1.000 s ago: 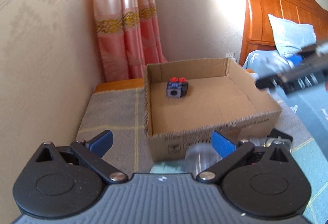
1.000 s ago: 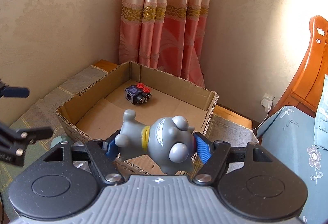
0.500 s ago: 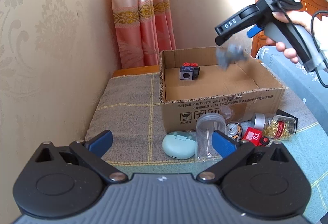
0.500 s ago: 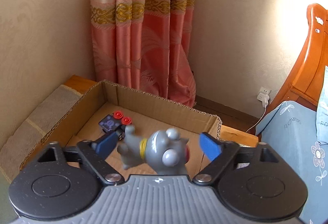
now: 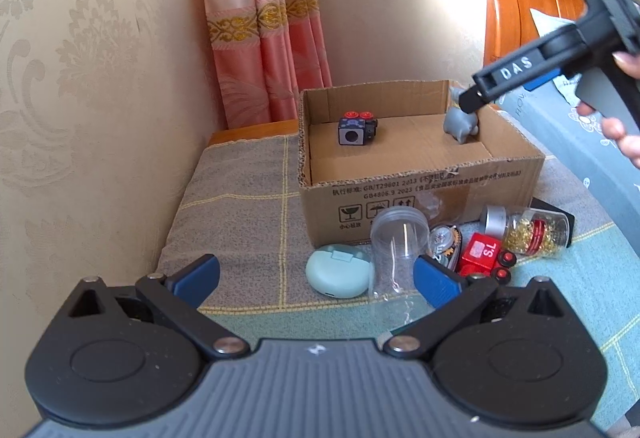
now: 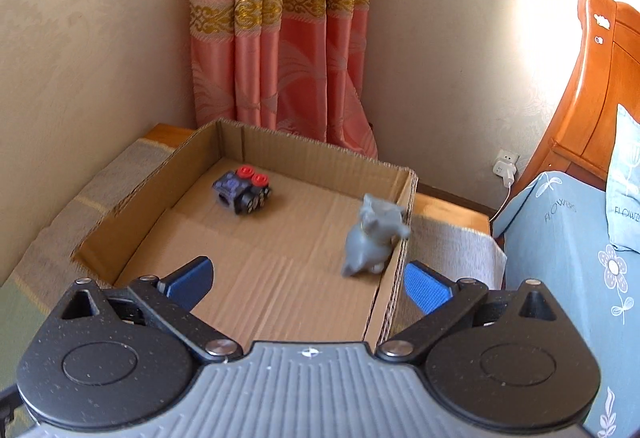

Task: Organize rigid objects
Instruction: 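Move left tool to white MEDICAL tub while right tool approaches clear lead box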

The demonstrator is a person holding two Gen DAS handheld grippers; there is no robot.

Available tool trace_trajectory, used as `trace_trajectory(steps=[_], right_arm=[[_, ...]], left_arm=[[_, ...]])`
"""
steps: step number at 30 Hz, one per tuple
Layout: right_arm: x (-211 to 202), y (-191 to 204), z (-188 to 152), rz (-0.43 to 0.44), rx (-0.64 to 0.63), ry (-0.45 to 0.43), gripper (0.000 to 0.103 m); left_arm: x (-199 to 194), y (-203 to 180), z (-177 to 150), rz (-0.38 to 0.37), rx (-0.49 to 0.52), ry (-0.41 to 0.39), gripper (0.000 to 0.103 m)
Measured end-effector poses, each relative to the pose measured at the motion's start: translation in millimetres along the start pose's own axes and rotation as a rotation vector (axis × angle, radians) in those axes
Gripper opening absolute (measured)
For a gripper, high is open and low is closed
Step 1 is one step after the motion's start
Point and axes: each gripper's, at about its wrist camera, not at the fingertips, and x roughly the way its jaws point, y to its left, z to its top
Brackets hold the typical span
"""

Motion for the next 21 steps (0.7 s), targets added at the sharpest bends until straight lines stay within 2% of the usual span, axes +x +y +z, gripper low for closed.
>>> trace_trajectory(steps=[10, 14, 17, 21], right_arm=[[-29.3, 12.3, -82.5, -0.021, 0.037, 0.024, 0.103], [-35.2, 9.6, -124.1, 0.001, 0.09, 0.077, 0.103], [-34.5, 8.5, -144.7, -0.008, 0.087, 0.123, 0.103], [-35.2, 7.0, -157.2, -0.011, 0.085, 0.135, 0.103]], left_arm=[[0.5, -14.4, -6.4, -0.027, 0.033, 0.028, 0.102], [3.4, -22.2, -7.8, -0.057, 0.037, 0.055, 0.102], [5.7, -33.3, -7.1, -0.093, 0.064, 0.065, 0.102], [11.4, -52.6, -7.0, -0.133, 0.097, 0.075, 0.102]])
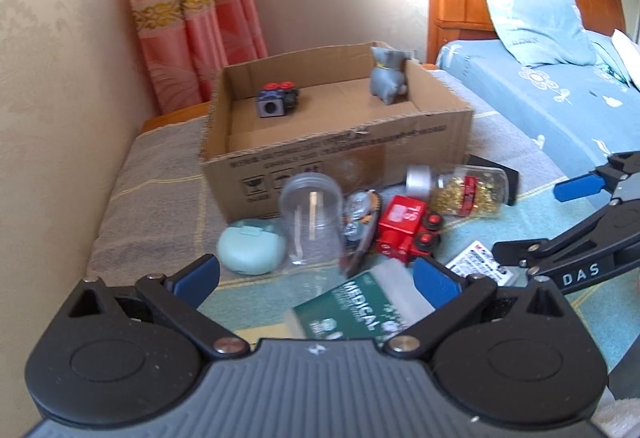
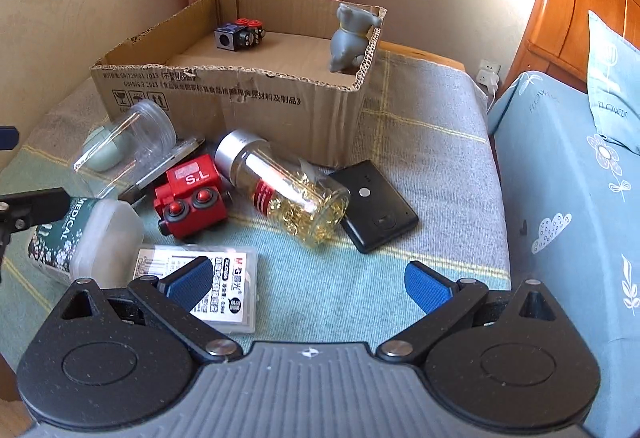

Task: Organize rigid objects
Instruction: 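Move left tool to white MEDICAL tub while right tool approaches clear lead box, then close left gripper on MEDICAL tub while right gripper closes on lead box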

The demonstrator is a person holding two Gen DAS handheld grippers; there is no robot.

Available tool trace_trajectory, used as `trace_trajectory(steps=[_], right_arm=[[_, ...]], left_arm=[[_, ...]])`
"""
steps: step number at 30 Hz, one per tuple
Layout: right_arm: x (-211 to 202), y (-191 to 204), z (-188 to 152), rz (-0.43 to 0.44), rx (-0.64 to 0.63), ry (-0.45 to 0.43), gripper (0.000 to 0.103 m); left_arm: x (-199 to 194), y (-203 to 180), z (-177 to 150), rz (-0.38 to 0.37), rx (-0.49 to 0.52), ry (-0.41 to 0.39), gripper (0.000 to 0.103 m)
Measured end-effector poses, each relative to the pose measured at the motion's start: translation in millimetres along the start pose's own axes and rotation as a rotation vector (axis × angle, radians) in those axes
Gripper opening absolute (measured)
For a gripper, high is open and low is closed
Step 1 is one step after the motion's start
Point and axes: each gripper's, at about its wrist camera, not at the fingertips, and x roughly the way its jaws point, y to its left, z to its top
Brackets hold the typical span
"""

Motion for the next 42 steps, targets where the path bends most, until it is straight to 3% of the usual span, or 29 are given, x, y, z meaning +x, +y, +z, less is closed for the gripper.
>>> trace_trajectory(steps=[4, 9, 17, 24, 34, 42], right_arm=[[-1.4, 2.5, -3.8, 0.027, -0.023, -0.006, 0.103], [-0.9, 4.4, -4.5, 0.016, -0.06, -0.002, 0.103], [-1.8, 10.5, -3.3, 0.072, -0.069, 0.009, 0.103], [5.1, 38.4, -1.0, 0.138, -0.106, 0.054, 0.103], [26.6, 74.1, -1.4, 0.074, -0.156, 0.083, 0.103], [26.4, 37.4, -6.2, 0.049, -0.055, 0.087, 0.103]], left_arm=[[13.6, -11.0, 0.2, -0.029, -0.002, 0.028, 0.102], [24.4, -13.3, -5.4, 0.0, 0.014, 0.077, 0.102], [10.8, 11.7, -21.9, 0.011, 0.009, 0.087, 0.103], [3.9, 44.9, -43.2, 0.035, -0.043, 0.091, 0.102], [5.5, 52.7, -53.9, -0.01, -0.038, 0.081, 0.102], [14.7, 51.6, -54.7, -0.014, -0.038, 0.095, 0.102]])
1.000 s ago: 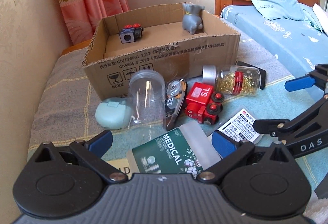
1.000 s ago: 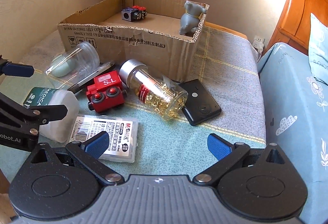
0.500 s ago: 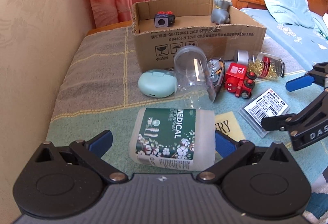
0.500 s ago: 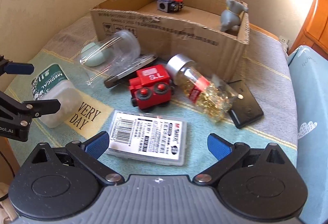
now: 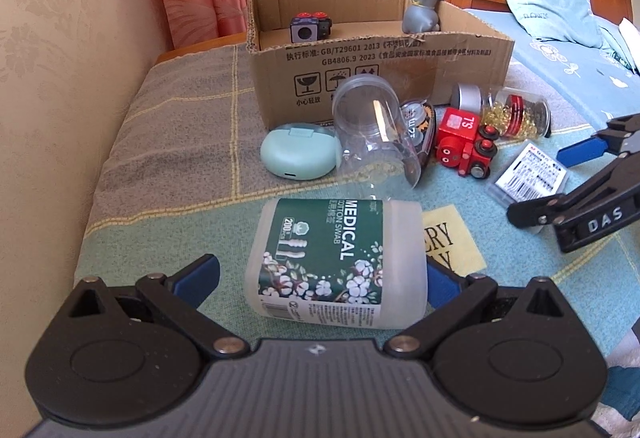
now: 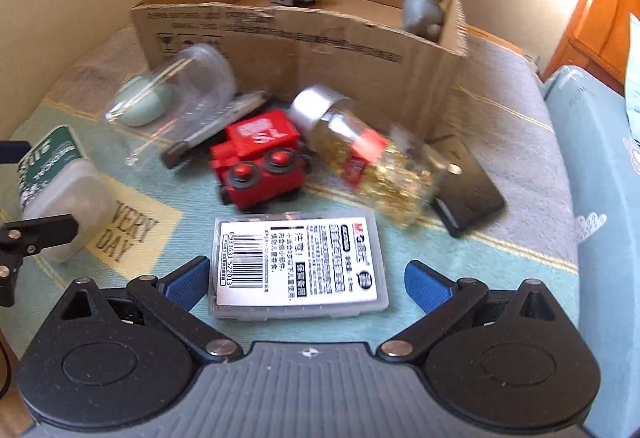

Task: Organize rigid objects
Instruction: 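Close left gripper on MEDICAL tub while right gripper closes on lead box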

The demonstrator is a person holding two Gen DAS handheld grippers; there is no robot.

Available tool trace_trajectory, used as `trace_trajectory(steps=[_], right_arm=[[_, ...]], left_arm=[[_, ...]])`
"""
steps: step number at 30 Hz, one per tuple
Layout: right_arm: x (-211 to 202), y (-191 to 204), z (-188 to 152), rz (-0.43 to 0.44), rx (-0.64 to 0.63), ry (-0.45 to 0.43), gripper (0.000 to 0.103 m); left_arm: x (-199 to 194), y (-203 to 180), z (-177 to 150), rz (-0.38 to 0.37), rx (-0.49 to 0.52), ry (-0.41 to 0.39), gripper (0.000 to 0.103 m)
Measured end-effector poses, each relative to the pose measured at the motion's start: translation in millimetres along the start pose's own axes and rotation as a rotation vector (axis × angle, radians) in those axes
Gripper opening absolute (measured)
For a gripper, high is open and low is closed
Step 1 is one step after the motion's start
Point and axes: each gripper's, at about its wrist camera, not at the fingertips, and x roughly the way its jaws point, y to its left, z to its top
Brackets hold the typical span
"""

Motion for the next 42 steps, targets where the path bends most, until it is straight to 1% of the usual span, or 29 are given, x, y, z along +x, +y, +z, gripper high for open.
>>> trace_trajectory(steps=[5, 8, 11, 22, 36, 38, 42], right_arm=[[-2.9, -9.7, -6.8, 0.005, -0.009, -0.01, 0.103], [-3.3, -9.7, -9.2, 0.007, -0.011, -0.019, 0.103], [-2.8, -9.4, -9.1, 0.012, -0.02, -0.026, 0.103], [-5.8, -10.6, -11.9, 0.027, -0.042, -0.042, 0.103], [-6.6, -9.6, -14.7, 0.034, -0.053, -0.066, 0.103], [-6.0, -8.4, -13.6, 0.041, -0.063, -0.068, 0.103], [-4.0, -5.0, -10.2, 0.055, -0.084, -0.071, 0.103]], left_arm=[[9.2, -5.1, 1.1, 0.002, 0.007, 0.025, 0.102], [15.4, -7.3, -0.5, -0.015, 0.004, 0.046, 0.102], [18.6, -1.0, -1.0, -0.055, -0.05, 0.052, 0.102], [27.1, -3.0, 8.6, -0.043, -0.055, 0.051, 0.103], [22.2, 1.2, 2.1, -0.048, -0.046, 0.037, 0.102], [21.9, 2.0, 2.7, -0.052, -0.049, 0.038, 0.1], [16.7, 1.7, 3.8, -0.056, -0.042, 0.022, 0.099]])
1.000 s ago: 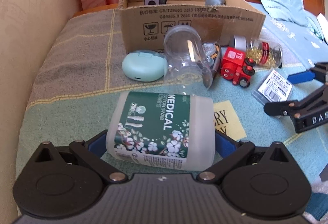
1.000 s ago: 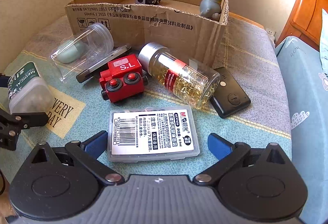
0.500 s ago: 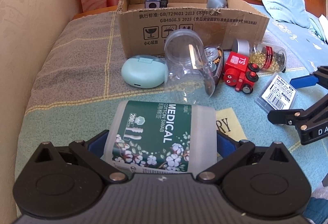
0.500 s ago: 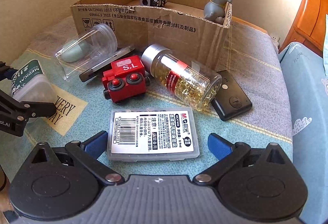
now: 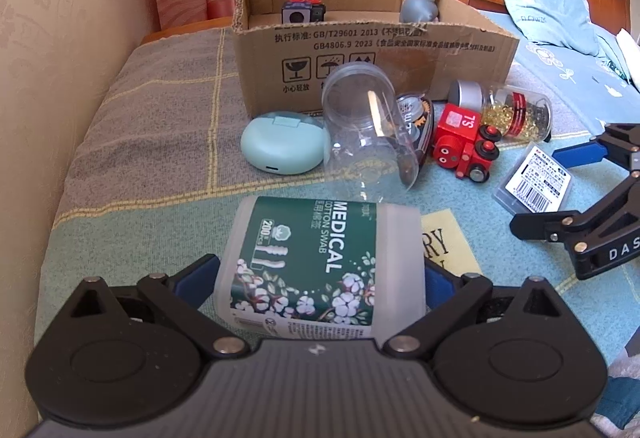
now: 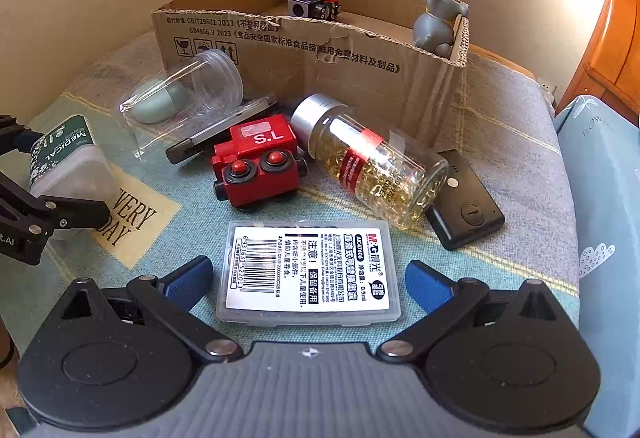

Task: Organize rigid objects
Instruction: 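Close left gripper on MEDICAL tub while right gripper closes on lead box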

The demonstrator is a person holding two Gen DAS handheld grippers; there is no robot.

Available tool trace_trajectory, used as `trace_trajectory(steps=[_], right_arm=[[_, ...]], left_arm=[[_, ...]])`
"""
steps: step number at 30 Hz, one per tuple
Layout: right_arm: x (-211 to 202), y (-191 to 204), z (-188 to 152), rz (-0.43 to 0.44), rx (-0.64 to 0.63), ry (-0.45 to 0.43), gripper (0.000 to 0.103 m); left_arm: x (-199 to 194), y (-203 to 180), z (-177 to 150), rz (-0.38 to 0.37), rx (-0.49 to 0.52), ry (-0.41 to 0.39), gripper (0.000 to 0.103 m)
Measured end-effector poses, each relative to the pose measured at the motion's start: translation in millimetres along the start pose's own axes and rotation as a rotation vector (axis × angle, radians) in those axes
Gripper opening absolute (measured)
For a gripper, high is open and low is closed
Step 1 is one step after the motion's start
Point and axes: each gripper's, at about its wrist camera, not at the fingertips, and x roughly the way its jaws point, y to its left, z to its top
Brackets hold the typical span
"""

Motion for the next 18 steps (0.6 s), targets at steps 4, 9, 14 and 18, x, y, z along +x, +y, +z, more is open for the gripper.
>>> trace_trajectory(steps=[4, 9, 14, 18], right_arm=[[3.0, 2.6, 3.4, 0.018, -0.022, -0.007, 0.103], [5.4, 3.1, 6.1, 0.03, -0.035, -0.008, 0.103], [2.0, 14.7, 3.6, 0.081, -0.099, 0.006, 0.103], [3.7, 13.3, 7.2, 0.076, -0.065, 0.004, 0.103]], left_arm=[[-6.7, -2.6, 2.0, -0.001, 0.013, -0.013, 0.095], [-10.8, -4.9, 3.8, -0.007, 0.031, -0.019, 0.09], [-11.2, -4.4, 5.9, -0.01, 0.029, -0.017, 0.086], [-11.3, -4.8, 5.8, -0.008, 0.03, -0.015, 0.085]])
